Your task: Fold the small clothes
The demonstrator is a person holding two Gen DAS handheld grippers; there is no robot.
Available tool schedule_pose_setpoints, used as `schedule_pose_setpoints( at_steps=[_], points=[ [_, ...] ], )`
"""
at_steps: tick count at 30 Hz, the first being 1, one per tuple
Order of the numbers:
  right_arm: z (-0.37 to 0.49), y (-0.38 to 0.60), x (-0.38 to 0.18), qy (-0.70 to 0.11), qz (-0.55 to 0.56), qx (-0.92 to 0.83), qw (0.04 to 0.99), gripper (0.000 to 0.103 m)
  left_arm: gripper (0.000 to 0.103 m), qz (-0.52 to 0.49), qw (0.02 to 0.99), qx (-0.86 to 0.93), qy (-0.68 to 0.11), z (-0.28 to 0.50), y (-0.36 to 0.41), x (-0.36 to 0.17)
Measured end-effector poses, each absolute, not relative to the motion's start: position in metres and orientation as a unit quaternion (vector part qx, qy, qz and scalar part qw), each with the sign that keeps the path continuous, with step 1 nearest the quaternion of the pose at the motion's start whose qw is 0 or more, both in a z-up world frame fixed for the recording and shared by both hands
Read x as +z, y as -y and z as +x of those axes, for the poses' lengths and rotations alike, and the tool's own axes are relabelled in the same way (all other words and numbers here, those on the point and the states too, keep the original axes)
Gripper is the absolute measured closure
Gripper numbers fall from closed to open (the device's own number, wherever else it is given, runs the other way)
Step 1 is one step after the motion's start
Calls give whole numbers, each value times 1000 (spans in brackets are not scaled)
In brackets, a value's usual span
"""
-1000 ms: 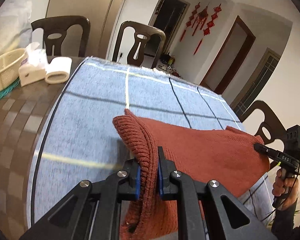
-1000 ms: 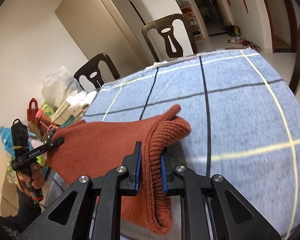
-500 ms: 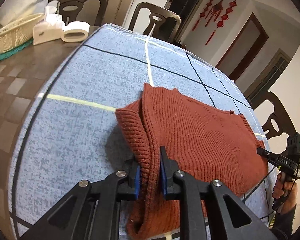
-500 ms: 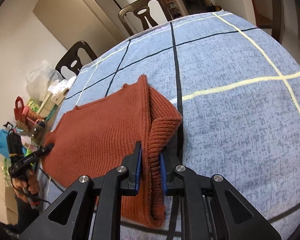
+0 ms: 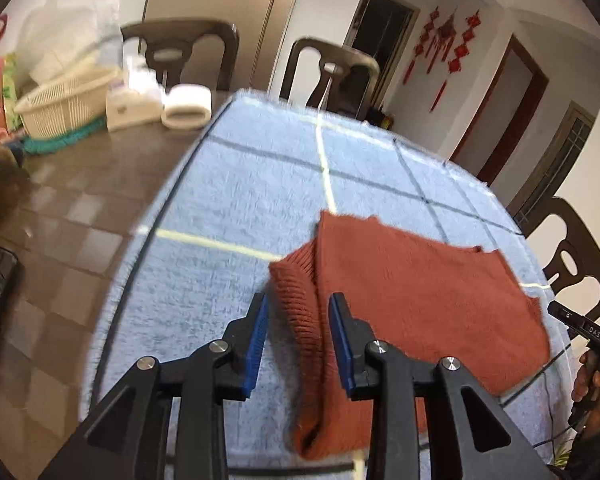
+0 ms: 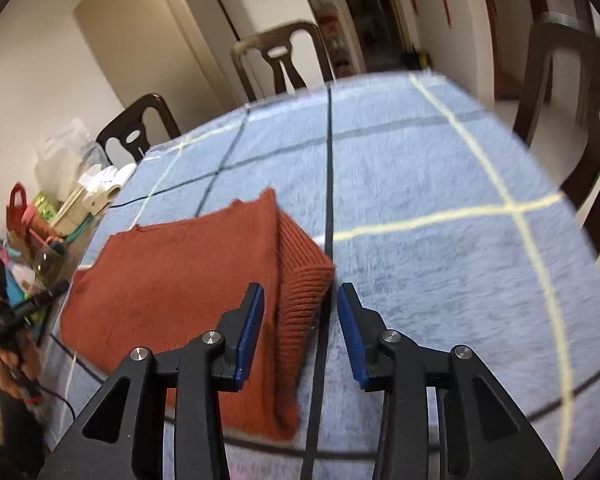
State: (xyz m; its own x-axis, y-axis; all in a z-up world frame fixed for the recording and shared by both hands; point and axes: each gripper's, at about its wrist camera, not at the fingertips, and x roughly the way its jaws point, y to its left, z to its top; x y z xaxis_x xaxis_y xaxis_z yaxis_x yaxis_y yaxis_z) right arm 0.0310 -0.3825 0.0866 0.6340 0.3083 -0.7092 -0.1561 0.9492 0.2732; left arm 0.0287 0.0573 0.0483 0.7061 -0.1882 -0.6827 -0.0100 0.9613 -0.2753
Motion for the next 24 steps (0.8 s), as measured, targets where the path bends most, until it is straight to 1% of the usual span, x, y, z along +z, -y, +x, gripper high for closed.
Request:
schedule_pose_setpoints(
  at_steps=[2,3,5,10,12,20,23,24],
  points=[
    [20,372,97,-394,73,151,904,64,68,-125,919,-71,-368,21,-46,57],
    [16,363,99,-391,64,162,904,64,66,-120,919,-87,-365,19,-36,60],
    [12,340,96,-393,44,191,898,64,65,-110,914,-124,-371,20,-12,59],
    [14,286,67,-420,-4,241,875,64,65,-65,893,-182,-406,32,47,33],
    [16,278,52,-433,-29,235,870,64,65,-56,885,-174,-428,40,55,20],
    [31,276,75,-404,-29,226,886,64,65,-41,893,-164,-416,53,67,40],
    [46,262,61,-419,-41,224,879,64,65,-34,881,-162,-442,69,73,23],
    [52,259,53,-429,-49,215,876,64,64,-26,888,-161,-429,70,75,21]
  ],
)
